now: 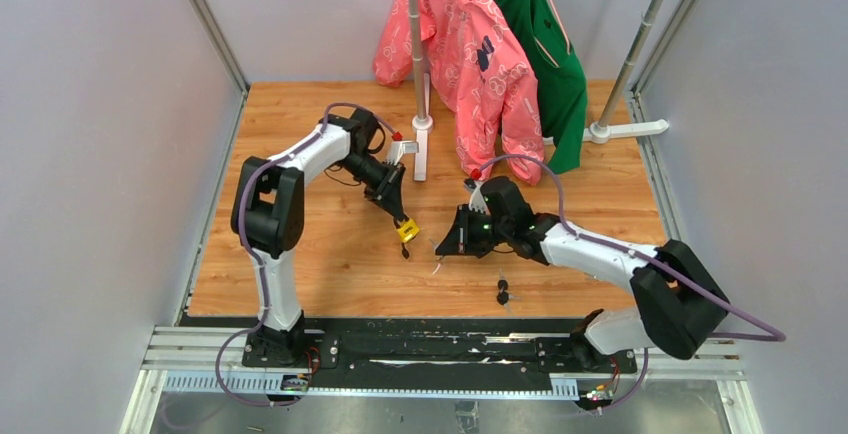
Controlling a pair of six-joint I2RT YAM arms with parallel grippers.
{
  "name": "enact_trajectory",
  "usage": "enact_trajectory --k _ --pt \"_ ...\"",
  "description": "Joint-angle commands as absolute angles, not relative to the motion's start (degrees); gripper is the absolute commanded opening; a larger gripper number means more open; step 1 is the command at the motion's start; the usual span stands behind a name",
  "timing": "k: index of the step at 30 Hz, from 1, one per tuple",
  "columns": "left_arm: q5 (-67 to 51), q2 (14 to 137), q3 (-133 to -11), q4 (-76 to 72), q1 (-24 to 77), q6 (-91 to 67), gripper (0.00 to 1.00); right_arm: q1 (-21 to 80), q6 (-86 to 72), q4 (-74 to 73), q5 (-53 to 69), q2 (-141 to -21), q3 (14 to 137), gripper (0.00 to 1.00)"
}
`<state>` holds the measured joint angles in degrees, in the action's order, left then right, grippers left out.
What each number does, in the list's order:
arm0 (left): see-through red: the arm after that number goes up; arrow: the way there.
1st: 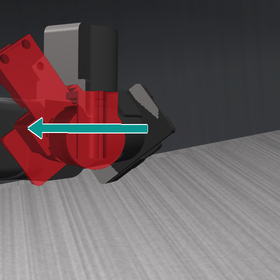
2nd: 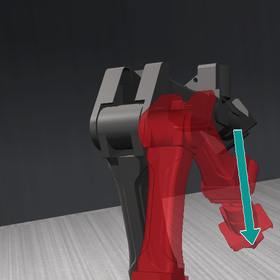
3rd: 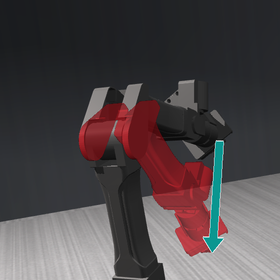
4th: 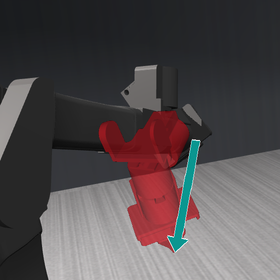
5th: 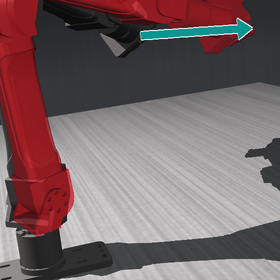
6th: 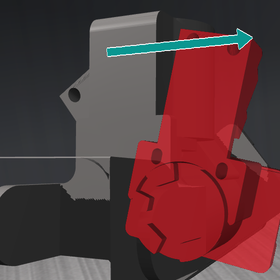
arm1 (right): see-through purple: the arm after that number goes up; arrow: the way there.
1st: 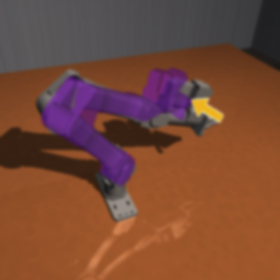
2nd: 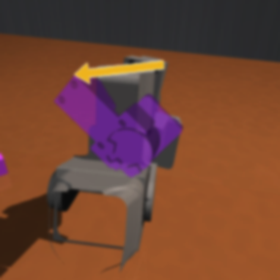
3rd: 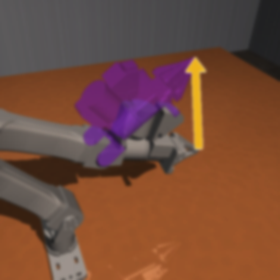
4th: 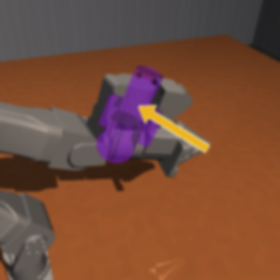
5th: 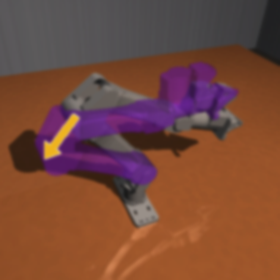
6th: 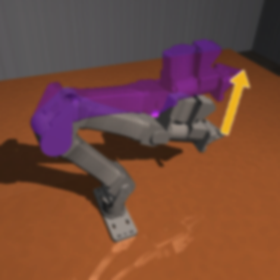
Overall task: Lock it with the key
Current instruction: Place the key at the center of the board.
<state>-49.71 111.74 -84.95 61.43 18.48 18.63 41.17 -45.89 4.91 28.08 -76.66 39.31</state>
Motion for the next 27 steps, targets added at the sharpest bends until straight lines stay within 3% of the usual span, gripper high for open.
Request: enact_trajectory --k 1,11,20,24,27 --pt "-51.4 114.8 -88.4 62.1 18.3 19.3 0.0 42.2 -46.1 6.7 28.1 -80.1 38.7 0.0" --pt "-47.7 121.3 -89.3 62.1 17.9 18.6 0.0 42.5 -44.6 11.3 30.4 -86.7 38.7 0.0" --pt "-37.7 117.9 -91.1 58.8 17.9 13.2 0.51 44.6 -42.9 10.5 32.5 -92.3 41.7 0.0" --pt "-31.8 114.3 -92.8 58.7 17.9 10.6 0.57 45.0 -41.8 10.5 32.3 -93.5 42.4 0.07" --pt "-27.6 110.3 -93.6 58.6 17.9 7.6 0.58 45.5 -40.6 9.7 31.7 -93.9 43.4 0.19"
